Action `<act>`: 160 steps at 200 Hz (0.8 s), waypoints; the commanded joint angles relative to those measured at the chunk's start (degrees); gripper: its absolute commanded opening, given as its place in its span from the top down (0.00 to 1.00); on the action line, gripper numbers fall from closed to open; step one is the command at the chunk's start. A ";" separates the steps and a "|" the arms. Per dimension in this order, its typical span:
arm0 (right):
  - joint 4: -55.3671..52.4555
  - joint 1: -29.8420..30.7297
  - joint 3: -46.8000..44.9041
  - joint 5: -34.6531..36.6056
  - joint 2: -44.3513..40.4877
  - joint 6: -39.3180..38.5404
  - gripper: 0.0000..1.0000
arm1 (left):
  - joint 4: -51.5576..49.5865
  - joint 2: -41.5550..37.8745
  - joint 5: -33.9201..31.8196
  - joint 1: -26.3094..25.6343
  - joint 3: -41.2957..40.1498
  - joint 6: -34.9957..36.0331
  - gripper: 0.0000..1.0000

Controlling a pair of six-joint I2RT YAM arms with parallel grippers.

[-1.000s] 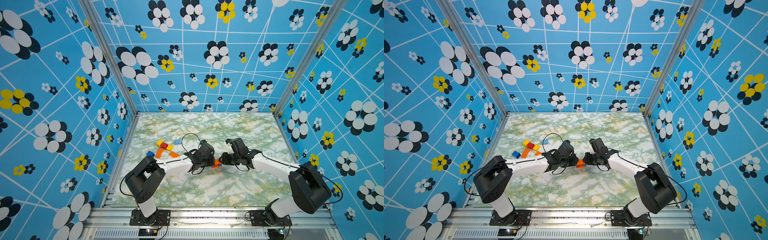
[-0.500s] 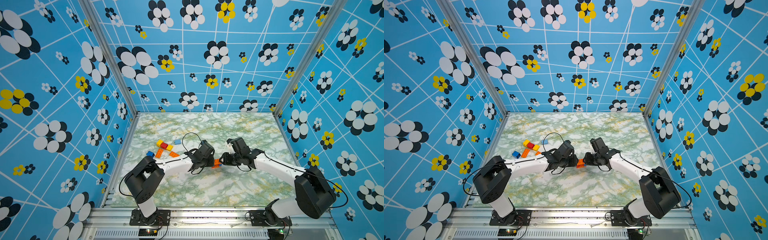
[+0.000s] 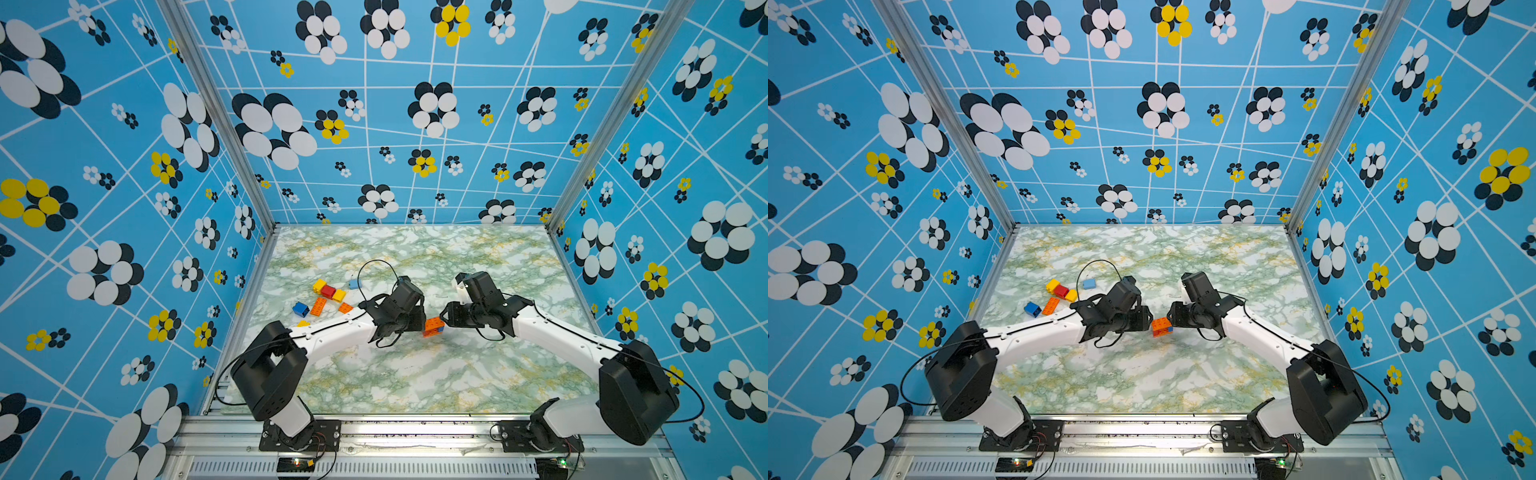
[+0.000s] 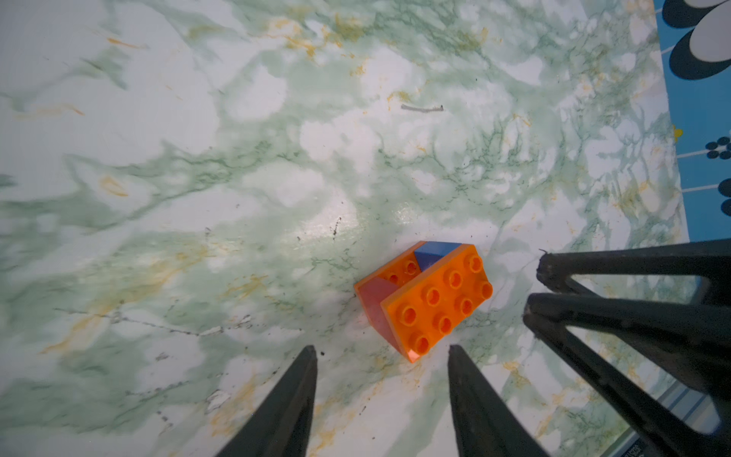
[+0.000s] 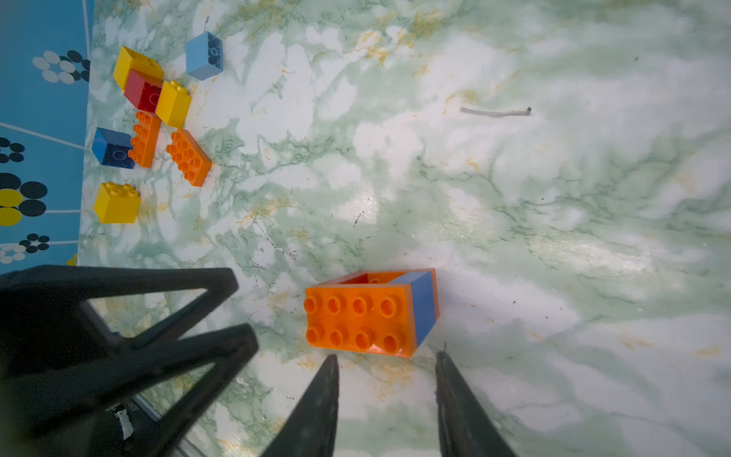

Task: Assemble the letter p with lego
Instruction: Pick up the lego brick from the center of the board.

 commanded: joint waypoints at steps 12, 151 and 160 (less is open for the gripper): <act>-2.33 0.33 0.21 6.51 -6.56 -3.88 0.52 | -13.02 -7.31 -7.67 8.06 0.19 5.65 0.44; 3.56 -0.78 -10.84 21.63 -24.08 -3.65 0.33 | -25.26 -8.58 -9.74 47.26 -7.09 17.98 0.31; 3.65 -0.86 -10.84 21.52 -23.93 -3.63 0.32 | -23.44 -7.74 -7.38 48.21 -7.64 18.81 0.29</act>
